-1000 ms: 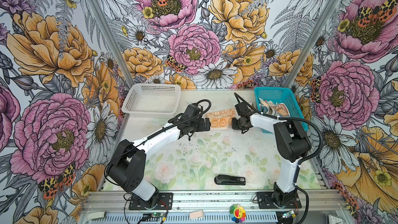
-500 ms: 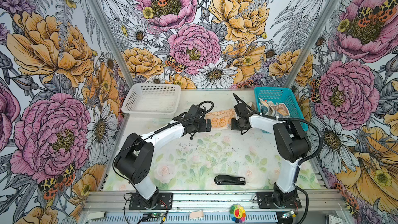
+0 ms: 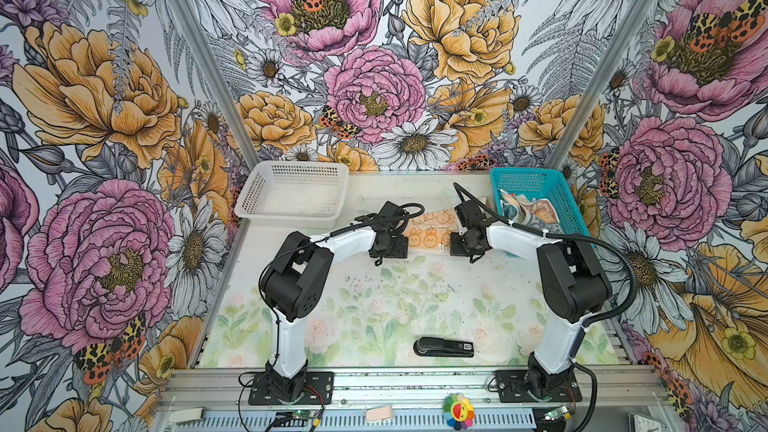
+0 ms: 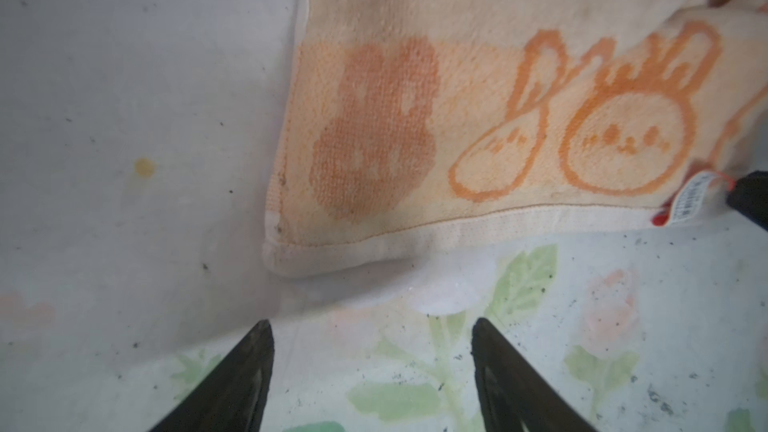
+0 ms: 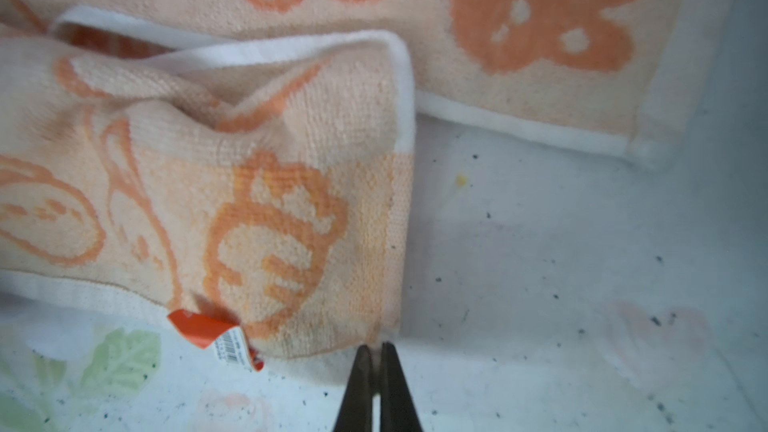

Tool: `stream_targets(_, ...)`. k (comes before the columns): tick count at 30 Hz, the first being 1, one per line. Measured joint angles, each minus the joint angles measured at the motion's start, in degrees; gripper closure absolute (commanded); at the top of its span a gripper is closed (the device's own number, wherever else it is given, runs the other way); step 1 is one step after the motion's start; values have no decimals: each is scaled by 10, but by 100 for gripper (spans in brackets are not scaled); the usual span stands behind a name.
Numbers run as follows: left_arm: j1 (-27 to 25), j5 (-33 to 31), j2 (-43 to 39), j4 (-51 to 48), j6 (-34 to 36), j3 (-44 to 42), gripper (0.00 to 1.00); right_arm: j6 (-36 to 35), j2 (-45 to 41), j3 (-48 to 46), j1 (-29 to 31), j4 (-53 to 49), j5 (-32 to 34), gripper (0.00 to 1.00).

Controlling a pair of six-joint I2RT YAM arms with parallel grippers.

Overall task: Fold and stack the towels
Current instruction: 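Grasp the near towel corners with the left and right grippers, then lift the towel with both grippers and spread it apart to hang flat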

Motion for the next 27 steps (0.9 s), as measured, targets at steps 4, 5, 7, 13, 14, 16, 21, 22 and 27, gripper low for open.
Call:
stream_targets(4,4,-5,2,-5,2,4,29,-7,-1,-7,-8,-2,-4,100)
stream_targets(5,6,-6,2,-5,3,5,31,-8,-2,-9,-10,-2,-4,100)
stream_targets(7,10,-7,4,-6,6,8,34,-10,-6,-10,-14,-3,-6,100)
stream_targets(13,10,-7,33,-7,15,26,46,-10,-14,-11,-20,-3,-15,100)
stream_targets(14,10,-8,35,-6,15,26,48,-10,-14,-11,-21,-3,-15,100)
stream_targets(16,9,-8,35,-6,15,27,50,-10,-14,-11,-22,-3,-17,100)
stream_targets(21,6,-9,37,-8,17,26,62,-10,-14,-11,-23,-3,-19,100)
stream_targets(22,5,-9,37,-8,19,26,64,-10,-14,-11,-23,-3,-19,100)
stream_targets(27,-2,-27,42,-17,30,31,73,-10,-15,-11,-23,-3,-21,100)
